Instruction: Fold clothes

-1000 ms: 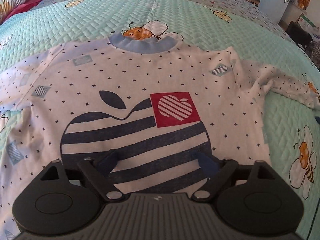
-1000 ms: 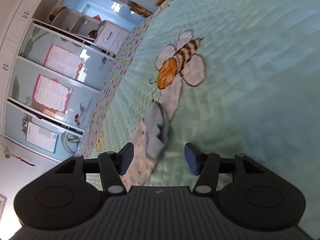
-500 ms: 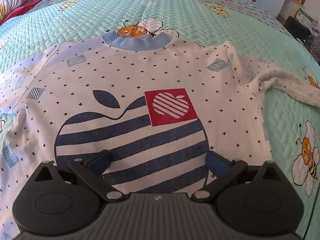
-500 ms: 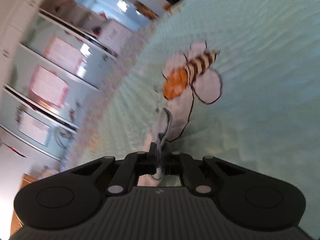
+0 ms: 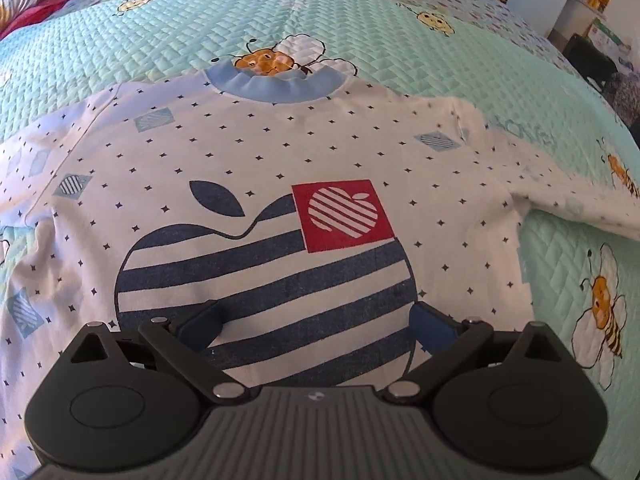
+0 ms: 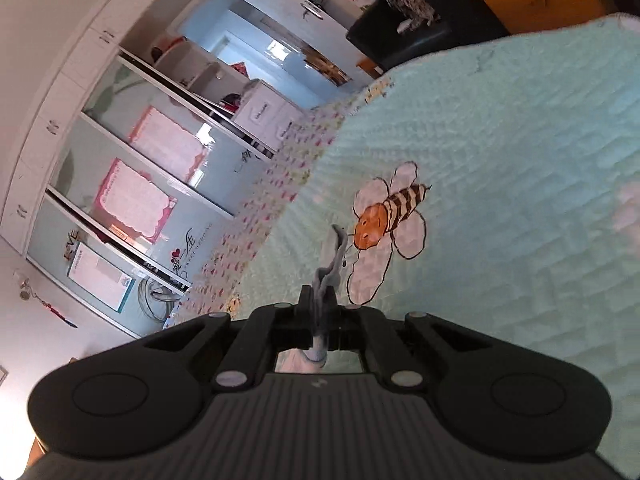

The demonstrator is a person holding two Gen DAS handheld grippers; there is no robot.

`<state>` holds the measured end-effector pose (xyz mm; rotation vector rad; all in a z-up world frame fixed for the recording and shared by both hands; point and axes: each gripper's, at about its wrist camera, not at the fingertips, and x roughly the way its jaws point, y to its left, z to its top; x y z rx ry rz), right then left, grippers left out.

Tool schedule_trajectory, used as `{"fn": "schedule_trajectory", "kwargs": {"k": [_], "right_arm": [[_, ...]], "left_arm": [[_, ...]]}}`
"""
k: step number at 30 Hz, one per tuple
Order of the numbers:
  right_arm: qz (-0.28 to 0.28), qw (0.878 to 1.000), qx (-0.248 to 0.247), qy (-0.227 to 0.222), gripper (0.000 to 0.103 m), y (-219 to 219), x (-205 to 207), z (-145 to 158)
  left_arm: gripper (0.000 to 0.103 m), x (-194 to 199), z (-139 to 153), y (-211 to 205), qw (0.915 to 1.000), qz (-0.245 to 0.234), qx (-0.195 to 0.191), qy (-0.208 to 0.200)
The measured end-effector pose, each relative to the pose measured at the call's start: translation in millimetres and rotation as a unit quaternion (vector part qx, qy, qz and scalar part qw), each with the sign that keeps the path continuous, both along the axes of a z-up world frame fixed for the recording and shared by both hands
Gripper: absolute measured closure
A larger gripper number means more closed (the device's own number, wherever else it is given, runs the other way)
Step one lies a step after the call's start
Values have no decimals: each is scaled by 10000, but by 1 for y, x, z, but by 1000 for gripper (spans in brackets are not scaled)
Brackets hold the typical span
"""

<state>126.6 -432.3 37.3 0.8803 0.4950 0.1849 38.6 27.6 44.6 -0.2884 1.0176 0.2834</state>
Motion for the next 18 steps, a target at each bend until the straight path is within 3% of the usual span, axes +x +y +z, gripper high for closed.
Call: {"fn": "schedule_trajectory", "kwargs": {"k": [3, 6, 11, 15, 18], "right_arm": [[-185, 9991, -300, 225, 100, -5, -16, -9], [-99, 9974, -531, 471, 100, -6, -3, -39], [-311, 9974, -329, 567, 97, -14, -16, -41], [-481, 9966, -167, 643, 93, -20, -26, -44], [-607, 9957, -46, 700, 84, -25, -34, -45]], "left_arm": [[1, 1, -1, -4, 9999, -40, 108, 11], [4, -1, 3, -14, 9994, -273, 206, 5], [8, -11, 20, -38, 9958, -852, 177, -281], [9, -24, 26, -81, 9849, -1669, 168, -427], [9, -41, 31, -112, 9714, -2280, 271, -603]]}}
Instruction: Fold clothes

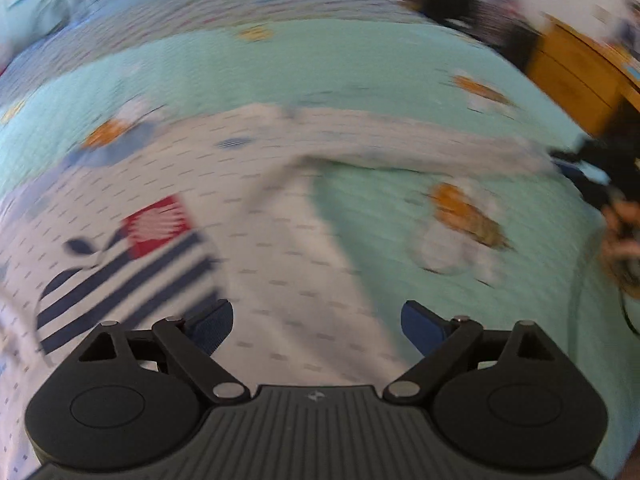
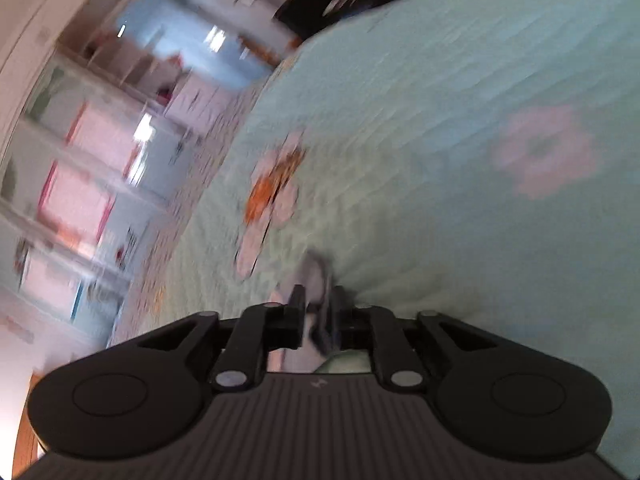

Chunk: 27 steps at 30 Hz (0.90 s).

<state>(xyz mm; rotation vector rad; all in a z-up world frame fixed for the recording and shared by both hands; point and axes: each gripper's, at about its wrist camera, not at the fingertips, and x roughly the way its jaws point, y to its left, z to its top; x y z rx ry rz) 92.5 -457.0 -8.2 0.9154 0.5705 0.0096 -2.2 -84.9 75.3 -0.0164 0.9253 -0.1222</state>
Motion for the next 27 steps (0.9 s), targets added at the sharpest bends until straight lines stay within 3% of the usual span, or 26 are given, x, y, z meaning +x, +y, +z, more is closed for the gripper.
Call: {"fn": "schedule_trajectory", "kwargs": {"k": [2, 3, 7, 10, 14, 18, 20, 21, 24, 27], "right_arm": [[-90, 9999, 77, 33, 69, -3, -5, -1], [-92, 9999, 118, 51, 67, -3, -8, -2], [1324, 9904, 356, 180, 58, 59, -39, -10], [2369, 9697, 529, 275, 58, 105, -62, -15], [3682, 9259, 744, 395, 57, 166, -93, -23], [3788, 9215, 735, 447, 57, 181, -104, -26], [3746, 9237, 716, 370, 58, 184, -98, -24], [3562, 9308, 756, 327, 58, 180, -93, -24], [2884, 9513, 1068, 203, 58, 166, -66, -29], [2690, 9544, 1285, 147, 57, 160, -32, -35]], "left_arm": [[9, -8, 2, -3, 10000, -31, 3, -86], [9, -11, 3, 1, 9999, 47, -42, -105], [9, -15, 1, 34, 9965, 647, -520, 57], [10, -19, 4, 48, 9937, 970, -536, 150], [10, -27, 12, 54, 9935, 1033, -455, 162], [10, -23, 9, 53, 9924, 1065, -587, 198], [10, -19, 6, 50, 9914, 1091, -675, 251], [10, -17, 4, 46, 9915, 1094, -641, 276], [10, -7, 2, 30, 9940, 1023, -285, 268], [10, 4, 6, 9, 9966, 806, 189, -8]]}}
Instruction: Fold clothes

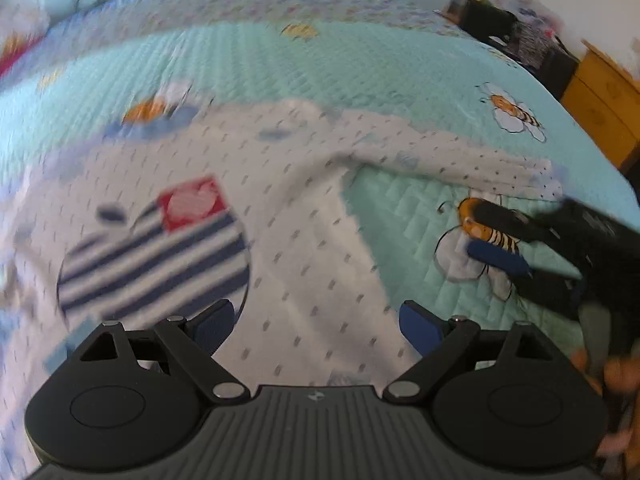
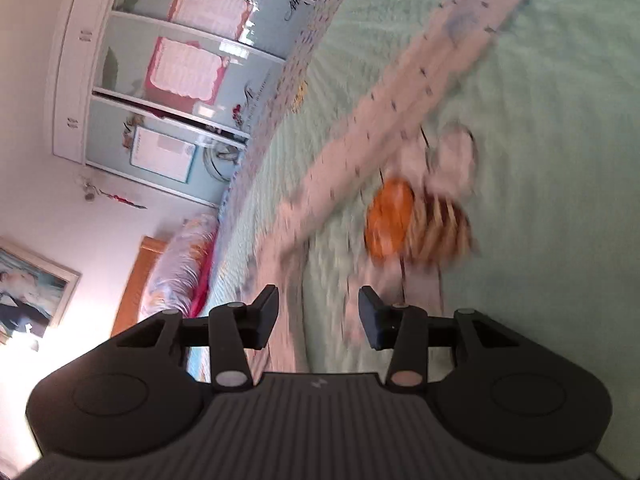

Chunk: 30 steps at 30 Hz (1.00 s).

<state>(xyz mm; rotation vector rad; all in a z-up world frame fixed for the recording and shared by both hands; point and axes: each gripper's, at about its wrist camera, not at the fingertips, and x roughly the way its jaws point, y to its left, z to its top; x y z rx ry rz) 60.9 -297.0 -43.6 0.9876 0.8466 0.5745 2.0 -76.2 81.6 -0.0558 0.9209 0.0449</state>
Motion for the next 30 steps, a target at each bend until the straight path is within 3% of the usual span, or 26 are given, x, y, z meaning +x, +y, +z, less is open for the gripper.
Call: {"fn": "schedule_trajectory", "kwargs": {"k": [3, 4, 5, 10, 15, 18, 21, 24, 26, 30], "right_arm": [[-174, 9989, -434, -33, 57, 2, 22, 4], [-332, 9986, -403, -27, 57, -8, 23, 4], [-541, 9979, -363, -5, 57, -18, 23, 3], [-1091, 9936, -263, 122, 63, -46, 20, -5], [-1484, 9886, -47, 265, 66, -55, 27, -15], [-1808, 9825, 102, 443, 66, -54, 35, -18], [-1846, 9822, -2, 349, 68, -47, 43, -19], [-1951, 9805, 5, 215, 83, -48, 41, -26], [-1981, 9801, 8, 92, 99, -51, 38, -32], [-1877, 9815, 245, -294, 99, -59, 34, -36]], "left_arm": [[16, 16, -3, -21, 9971, -274, 688, -181], [25, 21, -6, -24, 9963, -355, 763, -166], [33, 27, -9, -25, 9966, -409, 712, -105], [49, 52, -29, -35, 9966, -441, 692, 93], [49, 62, -27, -39, 9952, -349, 861, -318], [49, 76, -31, -32, 9943, -298, 942, -393], [49, 82, -34, -34, 9925, -410, 1074, -415], [49, 85, -36, -38, 9901, -570, 1204, -436], [49, 88, -38, -41, 9883, -677, 1290, -449], [48, 93, -41, -46, 9841, -891, 1462, -476]]}}
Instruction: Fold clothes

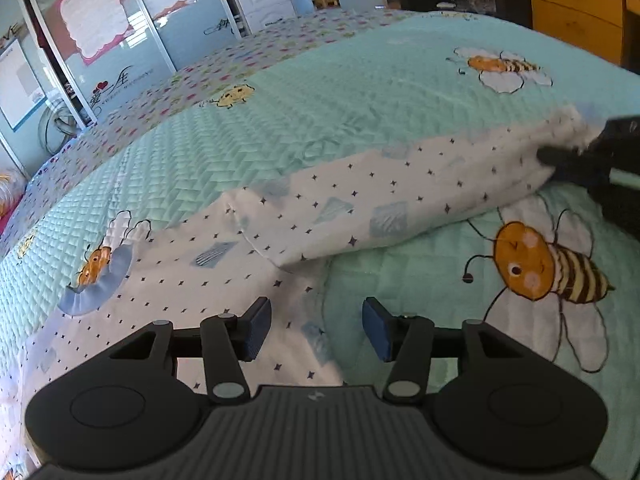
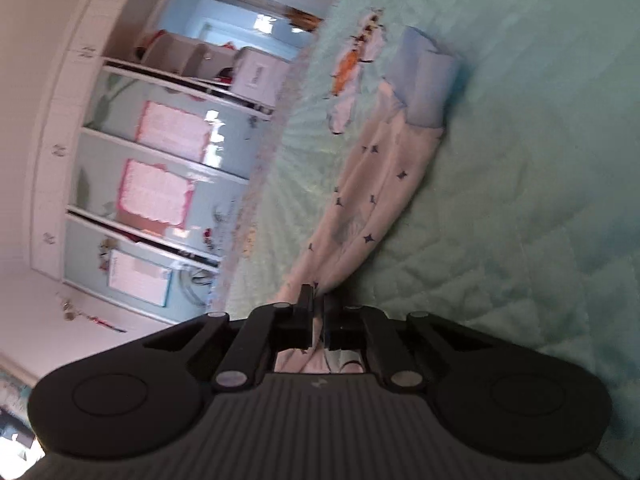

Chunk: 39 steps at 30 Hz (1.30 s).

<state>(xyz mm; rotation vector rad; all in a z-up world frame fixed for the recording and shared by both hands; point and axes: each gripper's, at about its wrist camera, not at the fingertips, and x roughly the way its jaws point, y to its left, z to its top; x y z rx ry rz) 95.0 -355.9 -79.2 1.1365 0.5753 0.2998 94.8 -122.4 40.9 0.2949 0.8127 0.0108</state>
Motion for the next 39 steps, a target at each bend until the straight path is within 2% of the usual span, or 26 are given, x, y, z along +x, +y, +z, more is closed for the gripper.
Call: {"fn": "schedule_trajectory", "kwargs": {"k": [5, 9, 15, 19, 21, 27, 31, 33, 34, 35, 37, 39], "right_arm": [[74, 9996, 81, -277, 101, -5, 0, 3], [71, 9993, 66, -371, 101, -6, 4, 7], [38, 9986, -50, -519, 97, -9, 4, 13], [89, 9990, -16, -446, 97, -11, 7, 12], [108, 9989, 11, -459, 97, -12, 7, 12], [118, 9988, 41, -468, 97, -13, 6, 13], [119, 9988, 24, -477, 96, -13, 6, 15], [116, 9988, 35, -476, 96, -13, 0, 18], [118, 9988, 50, -476, 96, -13, 1, 18], [119, 9988, 63, -476, 96, -14, 1, 19], [117, 9988, 71, -478, 96, -13, 1, 19], [116, 9987, 78, -483, 96, -14, 0, 20]], "left_arm": [[48, -2, -1, 1, 9992, 140, 336, -179], [48, -3, -7, -9, 9964, -125, 814, -220], [49, -11, -18, -28, 9840, -462, 1694, -306], [58, -19, -25, -40, 9726, -781, 2171, -283], [65, -16, -26, -40, 9702, -968, 2215, -159], [66, -10, -26, -34, 9568, -1467, 2508, 55], [66, -8, -24, -32, 9553, -1581, 2492, 195], [68, -6, -21, -29, 9576, -1593, 2384, 269], [72, -6, -20, -29, 9588, -1606, 2319, 323], [85, -7, -19, -29, 9596, -1634, 2253, 400], [96, -7, -20, -31, 9577, -1702, 2263, 502], [98, -9, -22, -33, 9554, -1710, 2362, 477]]}}
